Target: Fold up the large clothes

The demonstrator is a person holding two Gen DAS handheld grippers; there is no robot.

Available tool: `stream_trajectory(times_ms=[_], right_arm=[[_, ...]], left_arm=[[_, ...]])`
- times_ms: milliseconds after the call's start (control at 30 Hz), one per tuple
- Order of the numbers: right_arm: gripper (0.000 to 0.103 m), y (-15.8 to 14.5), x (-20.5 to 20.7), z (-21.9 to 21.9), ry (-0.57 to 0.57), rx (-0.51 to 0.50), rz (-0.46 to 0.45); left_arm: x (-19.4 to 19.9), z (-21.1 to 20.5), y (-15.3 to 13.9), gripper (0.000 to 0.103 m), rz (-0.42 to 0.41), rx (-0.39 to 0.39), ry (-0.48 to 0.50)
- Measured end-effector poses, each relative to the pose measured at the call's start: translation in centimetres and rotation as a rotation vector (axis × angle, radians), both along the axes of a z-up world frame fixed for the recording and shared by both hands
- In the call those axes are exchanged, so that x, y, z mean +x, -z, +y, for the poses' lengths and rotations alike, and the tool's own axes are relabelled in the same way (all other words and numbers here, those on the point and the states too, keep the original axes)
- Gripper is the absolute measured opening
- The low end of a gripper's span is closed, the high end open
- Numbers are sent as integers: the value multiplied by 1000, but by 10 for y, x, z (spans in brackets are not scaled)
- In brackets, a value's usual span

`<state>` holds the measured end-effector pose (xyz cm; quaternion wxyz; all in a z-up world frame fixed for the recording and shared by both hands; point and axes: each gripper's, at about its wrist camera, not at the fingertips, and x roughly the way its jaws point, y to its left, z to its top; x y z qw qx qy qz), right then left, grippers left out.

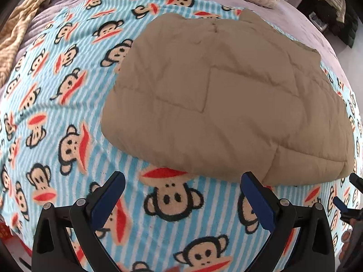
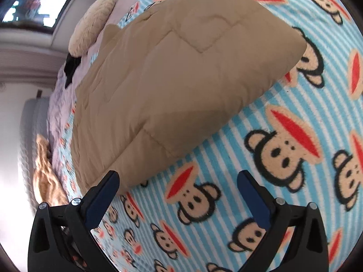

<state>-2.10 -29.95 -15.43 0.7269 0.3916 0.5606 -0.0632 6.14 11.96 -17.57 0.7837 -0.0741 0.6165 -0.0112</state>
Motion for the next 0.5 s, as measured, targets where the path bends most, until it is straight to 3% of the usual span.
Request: stream_trajectory(times_ms=[133, 267, 333, 500], right_arm=[[103, 14, 4, -13, 75, 79, -42], [103, 27, 8, -26, 155, 154, -84], [103, 33, 10, -29, 162, 181, -81], [103, 41, 18, -30, 141, 213, -89]], left_arm=[[1, 12, 11, 102, -6, -105, -45], [3, 30, 26, 102, 5, -346, -130], [5, 38, 32, 102, -1, -426, -172], [17, 51, 50, 102, -12, -543, -283]])
